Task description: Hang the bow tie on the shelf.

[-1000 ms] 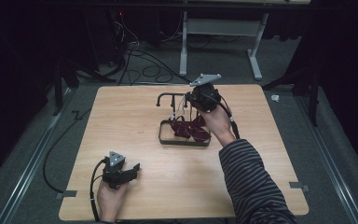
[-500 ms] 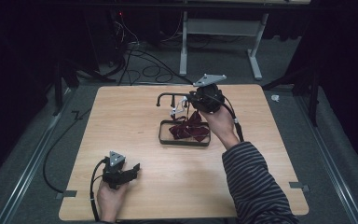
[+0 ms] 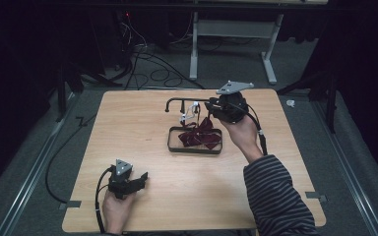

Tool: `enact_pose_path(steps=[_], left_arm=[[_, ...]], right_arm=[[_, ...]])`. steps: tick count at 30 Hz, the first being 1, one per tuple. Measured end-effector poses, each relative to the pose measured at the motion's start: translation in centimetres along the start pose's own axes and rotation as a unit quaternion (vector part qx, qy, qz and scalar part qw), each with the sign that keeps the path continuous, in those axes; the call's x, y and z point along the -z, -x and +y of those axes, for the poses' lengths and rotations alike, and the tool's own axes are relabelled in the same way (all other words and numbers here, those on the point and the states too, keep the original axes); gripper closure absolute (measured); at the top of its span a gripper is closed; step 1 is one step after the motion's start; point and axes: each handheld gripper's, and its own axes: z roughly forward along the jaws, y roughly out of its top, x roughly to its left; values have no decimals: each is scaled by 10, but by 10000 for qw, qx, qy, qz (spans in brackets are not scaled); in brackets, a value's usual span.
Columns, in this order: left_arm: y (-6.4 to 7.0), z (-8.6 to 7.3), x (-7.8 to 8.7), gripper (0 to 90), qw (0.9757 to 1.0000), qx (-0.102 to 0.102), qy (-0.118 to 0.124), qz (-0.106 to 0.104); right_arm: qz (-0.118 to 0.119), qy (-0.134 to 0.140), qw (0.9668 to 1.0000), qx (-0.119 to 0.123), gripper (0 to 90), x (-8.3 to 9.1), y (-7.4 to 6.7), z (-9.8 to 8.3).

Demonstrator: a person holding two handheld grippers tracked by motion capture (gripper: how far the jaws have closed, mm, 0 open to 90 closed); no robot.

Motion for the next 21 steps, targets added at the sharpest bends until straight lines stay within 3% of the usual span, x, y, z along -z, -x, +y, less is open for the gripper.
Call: enact_pose_path(steps=[21], left_arm=[[1, 0, 0, 316, 10000, -12, 6, 15]], right_arm=[[57, 171, 9995, -252, 680, 25, 10, -21]])
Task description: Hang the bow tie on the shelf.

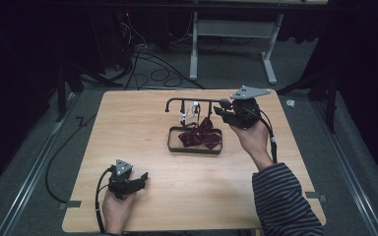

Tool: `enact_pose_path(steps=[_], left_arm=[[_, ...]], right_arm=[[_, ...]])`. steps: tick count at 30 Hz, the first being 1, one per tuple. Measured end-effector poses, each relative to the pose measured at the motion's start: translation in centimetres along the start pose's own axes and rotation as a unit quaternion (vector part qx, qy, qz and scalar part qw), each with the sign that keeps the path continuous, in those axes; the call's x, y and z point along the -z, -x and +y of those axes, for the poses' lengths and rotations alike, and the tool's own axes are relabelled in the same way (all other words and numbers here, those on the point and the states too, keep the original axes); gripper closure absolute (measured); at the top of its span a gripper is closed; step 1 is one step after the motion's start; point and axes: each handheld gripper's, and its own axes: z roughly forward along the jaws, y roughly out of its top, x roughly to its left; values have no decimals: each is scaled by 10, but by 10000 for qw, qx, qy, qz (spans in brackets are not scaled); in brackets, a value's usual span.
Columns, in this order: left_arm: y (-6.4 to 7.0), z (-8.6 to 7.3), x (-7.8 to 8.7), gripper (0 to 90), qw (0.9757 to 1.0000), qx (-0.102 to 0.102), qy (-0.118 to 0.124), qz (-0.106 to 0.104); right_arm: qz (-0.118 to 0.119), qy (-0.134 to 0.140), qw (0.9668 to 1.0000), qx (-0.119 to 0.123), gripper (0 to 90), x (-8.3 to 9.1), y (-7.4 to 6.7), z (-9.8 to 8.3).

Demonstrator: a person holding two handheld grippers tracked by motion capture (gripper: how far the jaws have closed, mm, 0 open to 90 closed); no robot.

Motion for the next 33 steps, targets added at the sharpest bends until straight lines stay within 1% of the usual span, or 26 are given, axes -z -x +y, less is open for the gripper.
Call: enact_pose_path(steps=[12, 19, 26, 30, 33], left_arm=[[0, 0, 0, 315, 10000, -13, -4, 6], [0, 0, 0, 314, 10000, -19, -5, 12], [1, 0, 0, 314, 10000, -31, -15, 17], [1, 0, 0, 314, 10000, -38, -23, 17], [1, 0, 0, 314, 10000, -39, -22, 18]], right_arm=[[28, 21, 9999, -116, 671, 11, 4, -13], [31, 28, 9999, -140, 666, 15, 5, -19], [45, 60, 9997, -250, 664, 21, 8, -27], [34, 15, 9996, -296, 660, 23, 9, -32], [30, 75, 9995, -300, 660, 27, 10, -33]])
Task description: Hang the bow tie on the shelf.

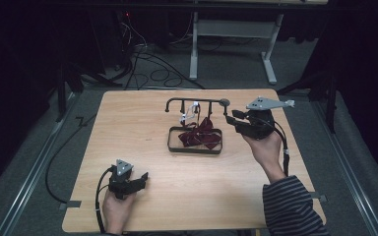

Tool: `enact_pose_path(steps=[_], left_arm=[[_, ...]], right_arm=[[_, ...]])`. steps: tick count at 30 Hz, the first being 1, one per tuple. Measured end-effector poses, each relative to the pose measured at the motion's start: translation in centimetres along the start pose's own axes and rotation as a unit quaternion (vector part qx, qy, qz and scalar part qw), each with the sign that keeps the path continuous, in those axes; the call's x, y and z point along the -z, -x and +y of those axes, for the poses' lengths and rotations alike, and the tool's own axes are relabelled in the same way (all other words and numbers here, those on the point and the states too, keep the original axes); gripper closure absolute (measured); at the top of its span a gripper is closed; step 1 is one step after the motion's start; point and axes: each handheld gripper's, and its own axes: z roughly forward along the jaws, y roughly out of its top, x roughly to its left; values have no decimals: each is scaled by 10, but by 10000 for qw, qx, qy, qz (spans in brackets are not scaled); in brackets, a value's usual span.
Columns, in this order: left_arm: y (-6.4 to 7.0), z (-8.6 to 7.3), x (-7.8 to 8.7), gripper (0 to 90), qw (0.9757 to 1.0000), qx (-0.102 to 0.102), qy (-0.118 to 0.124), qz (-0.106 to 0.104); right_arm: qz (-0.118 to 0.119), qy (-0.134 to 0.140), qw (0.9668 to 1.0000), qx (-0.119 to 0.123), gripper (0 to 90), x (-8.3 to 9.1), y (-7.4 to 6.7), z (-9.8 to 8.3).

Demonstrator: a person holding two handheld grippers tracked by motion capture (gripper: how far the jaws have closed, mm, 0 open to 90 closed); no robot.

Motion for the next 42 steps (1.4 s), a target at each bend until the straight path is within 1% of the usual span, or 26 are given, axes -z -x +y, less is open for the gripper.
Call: enact_pose_path(steps=[2, 7, 9, 21, 23, 24, 30, 42], left_arm=[[0, 0, 0, 314, 10000, -3, -2, 2], [0, 0, 0, 314, 10000, -5, -3, 0], [0, 0, 0, 314, 10000, -4, -1, 1], [0, 0, 0, 313, 10000, -25, -14, 12], [0, 0, 0, 312, 10000, -31, -13, 22], [0, 0, 0, 312, 10000, -31, -13, 18], [1, 0, 0, 313, 10000, -32, -13, 21], [1, 0, 0, 312, 10000, -39, -12, 30]], right_arm=[[11, 12, 10000, -35, 660, 2, -1, -2], [-1, 37, 10000, -6, 660, 7, 0, -7], [11, 45, 10000, -52, 660, 9, 0, -9], [-35, 91, 9999, -134, 655, 20, 2, -23], [-44, 92, 9998, -192, 655, 21, 2, -25], [-45, 108, 9998, -168, 655, 22, 3, -26], [-42, 130, 9997, -208, 653, 27, 3, -34], [-46, 162, 9993, -328, 651, 34, 2, -48]])
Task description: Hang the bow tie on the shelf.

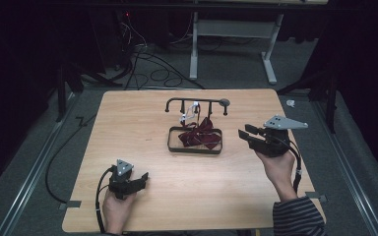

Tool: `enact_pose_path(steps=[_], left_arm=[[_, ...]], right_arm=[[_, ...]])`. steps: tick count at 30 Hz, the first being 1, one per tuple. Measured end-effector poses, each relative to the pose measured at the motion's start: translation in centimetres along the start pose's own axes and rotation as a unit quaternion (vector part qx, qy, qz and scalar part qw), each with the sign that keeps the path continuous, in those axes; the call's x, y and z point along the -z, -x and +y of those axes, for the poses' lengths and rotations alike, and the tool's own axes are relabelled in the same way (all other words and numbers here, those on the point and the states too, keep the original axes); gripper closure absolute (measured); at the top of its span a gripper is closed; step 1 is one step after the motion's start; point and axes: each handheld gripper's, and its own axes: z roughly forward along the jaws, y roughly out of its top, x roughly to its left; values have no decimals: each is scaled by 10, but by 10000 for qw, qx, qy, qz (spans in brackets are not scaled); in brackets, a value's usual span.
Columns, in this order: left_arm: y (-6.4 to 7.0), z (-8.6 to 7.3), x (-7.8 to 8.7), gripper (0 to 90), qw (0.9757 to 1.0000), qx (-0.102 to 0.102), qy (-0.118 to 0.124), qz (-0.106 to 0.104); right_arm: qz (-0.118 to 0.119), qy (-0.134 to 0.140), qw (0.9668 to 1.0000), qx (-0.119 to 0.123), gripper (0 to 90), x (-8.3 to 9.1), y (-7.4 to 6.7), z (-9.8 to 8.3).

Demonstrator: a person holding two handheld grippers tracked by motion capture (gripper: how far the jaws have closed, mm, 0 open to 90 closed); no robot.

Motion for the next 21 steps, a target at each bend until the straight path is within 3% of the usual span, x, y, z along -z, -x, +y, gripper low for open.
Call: enact_pose_path(steps=[21], left_arm=[[0, 0, 0, 312, 10000, 3, 7, 2]], right_arm=[[28, -47, 9998, -203, 648, 6, -2, -27]])
